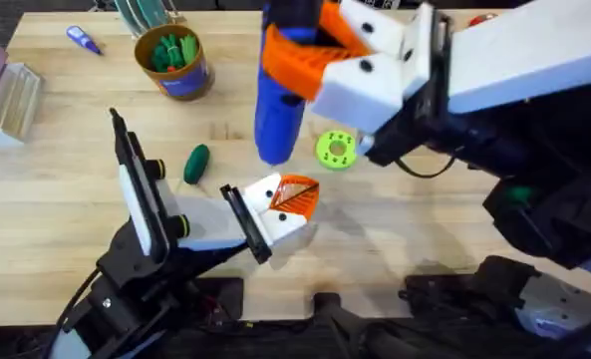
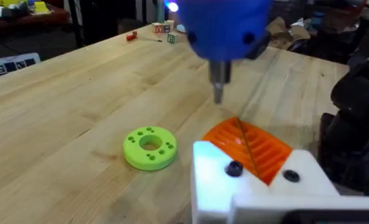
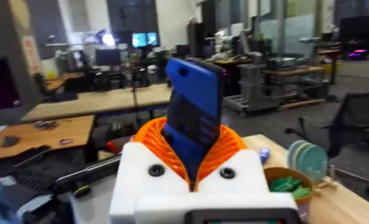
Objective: Pick up the gripper from the table and insert it into the empty holder that is missing its gripper. Then pick up a screw, insert it into the mounting hole, and use the screwdriver to tighten it. Finally, clean up the table by picking up the vegetable and placing it into the bucket.
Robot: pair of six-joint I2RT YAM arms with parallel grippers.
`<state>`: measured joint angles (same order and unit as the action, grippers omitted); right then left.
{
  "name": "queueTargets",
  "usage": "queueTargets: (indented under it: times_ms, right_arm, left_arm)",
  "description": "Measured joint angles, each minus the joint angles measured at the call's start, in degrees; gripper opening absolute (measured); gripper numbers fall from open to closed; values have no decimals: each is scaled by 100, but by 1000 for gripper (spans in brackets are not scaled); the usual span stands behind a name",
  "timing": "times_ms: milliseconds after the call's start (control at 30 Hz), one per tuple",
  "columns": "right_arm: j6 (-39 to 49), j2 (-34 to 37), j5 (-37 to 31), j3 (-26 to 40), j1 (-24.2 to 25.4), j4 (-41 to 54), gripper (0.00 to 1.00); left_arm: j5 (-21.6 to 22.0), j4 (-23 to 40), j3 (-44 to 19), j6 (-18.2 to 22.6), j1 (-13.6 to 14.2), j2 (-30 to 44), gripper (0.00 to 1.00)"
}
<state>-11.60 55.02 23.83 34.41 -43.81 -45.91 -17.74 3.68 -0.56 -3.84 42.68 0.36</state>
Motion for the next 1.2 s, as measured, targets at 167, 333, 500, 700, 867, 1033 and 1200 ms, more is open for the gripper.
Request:
queueTargets:
  times_ms: [167,333,500,700,867,1033,1200]
  right_arm:
    - [-38,25,214,0,-53,4,23]
    - [-41,186,261,0,-81,-15,23]
    - [-47,416,287,-2,-198,4,23]
    - [-62,435,285,-4,-206,0,23]
    - [-62,435,287,-4,-206,9,23]
    - [-60,435,445,-4,-206,9,23]
    - [-60,436,534,-4,-206,8,23]
  left_arm:
    - [0,0,0,0,0,0,12]
    - [0,0,0,0,0,0,12]
    - [0,0,0,0,0,2,12]
    - [0,0,0,0,0,0,12]
    - [0,0,0,0,0,0,12]
    - [0,0,0,0,0,0,12]
    - [0,0,0,0,0,0,12]
